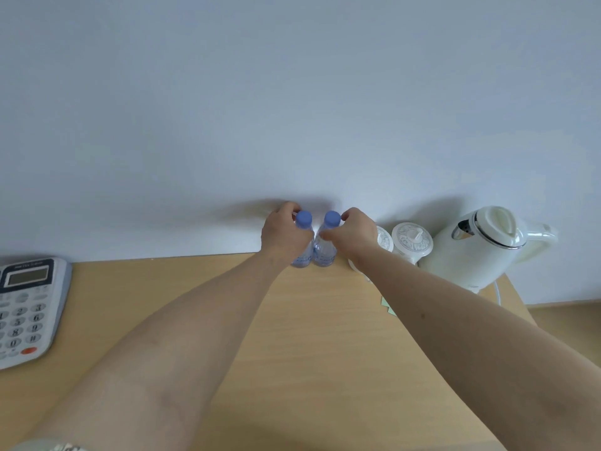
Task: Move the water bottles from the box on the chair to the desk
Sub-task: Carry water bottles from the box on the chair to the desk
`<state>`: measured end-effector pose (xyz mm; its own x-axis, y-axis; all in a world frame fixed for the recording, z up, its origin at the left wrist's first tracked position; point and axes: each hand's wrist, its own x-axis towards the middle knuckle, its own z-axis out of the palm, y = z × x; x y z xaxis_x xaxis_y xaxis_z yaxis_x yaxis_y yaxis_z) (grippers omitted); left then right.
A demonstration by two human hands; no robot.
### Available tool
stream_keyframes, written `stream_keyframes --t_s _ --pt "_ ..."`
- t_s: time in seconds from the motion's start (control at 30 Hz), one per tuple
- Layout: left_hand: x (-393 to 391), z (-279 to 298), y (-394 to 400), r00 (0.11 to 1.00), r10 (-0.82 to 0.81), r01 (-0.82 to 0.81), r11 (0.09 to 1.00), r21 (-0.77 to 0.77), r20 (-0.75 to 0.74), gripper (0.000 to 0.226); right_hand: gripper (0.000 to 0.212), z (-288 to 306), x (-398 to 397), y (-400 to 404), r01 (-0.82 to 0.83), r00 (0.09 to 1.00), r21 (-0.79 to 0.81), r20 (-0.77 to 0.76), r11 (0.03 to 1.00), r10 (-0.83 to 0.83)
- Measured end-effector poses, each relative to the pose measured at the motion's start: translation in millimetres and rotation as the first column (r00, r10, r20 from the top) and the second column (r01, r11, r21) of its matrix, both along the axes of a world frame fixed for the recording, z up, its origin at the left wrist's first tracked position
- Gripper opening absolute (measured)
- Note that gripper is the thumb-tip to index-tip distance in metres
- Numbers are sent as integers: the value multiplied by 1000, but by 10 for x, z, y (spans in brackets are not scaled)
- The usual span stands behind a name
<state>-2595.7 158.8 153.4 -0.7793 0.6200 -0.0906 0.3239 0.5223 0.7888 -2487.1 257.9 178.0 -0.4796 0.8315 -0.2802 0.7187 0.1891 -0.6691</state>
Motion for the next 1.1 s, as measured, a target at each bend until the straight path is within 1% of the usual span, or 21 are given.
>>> stream_keyframes --t_s 0.1,0.2,0.27,0.4,0.5,0.57,0.6,0.63,0.67,0.77,0.87,0.97,1.07,1.1 --pt "69 211 -7 995 -43 38 998 -50 -91 49 57 140 175 -1 -22 1000 68 1 997 22" --pt "239 454 15 971 -90 62 989 -132 -223 45 54 299 482 45 -37 999 146 27 989 33" --pt "451 613 81 950 -133 80 978 -190 -283 45 53 401 758 83 -38 999 194 45 980 30" --pt "1117 850 283 897 -245 172 960 -220 -368 49 58 591 1493 112 -8 999 252 42 968 -3" --pt "1857 995 468 834 -372 294 925 -242 -408 48 62 711 2263 142 18 991 314 121 949 -58" --pt "2681 1080 643 711 -524 438 852 -288 -469 47 62 778 3148 116 92 966 359 194 929 -171" --pt "2847 1075 687 682 -548 454 837 -307 -484 47 61 778 3327 111 78 956 374 236 924 -176" --pt "2941 1077 716 677 -553 456 833 -313 -486 48 60 766 3421 120 71 947 383 264 921 -182" --pt "3160 1076 761 645 -576 485 816 -314 -502 49 59 759 3656 99 91 937 396 276 914 -213" --pt "4152 1072 907 505 -700 639 696 -327 -504 52 60 801 4695 -53 214 886 409 302 887 -353" --pt "5205 1098 978 357 -791 767 552 -327 -497 53 59 784 5733 -226 361 810 426 297 830 -505" --pt "6147 1105 966 213 -847 847 408 -340 -486 53 61 800 6605 -475 487 723 420 297 765 -624" --pt "7134 1120 865 -7 -866 891 222 -396 -501 55 61 783 7453 -780 613 604 417 301 671 -738" --pt "7449 1128 829 -68 -864 900 164 -405 -500 55 61 774 7708 -886 647 559 419 307 637 -770"
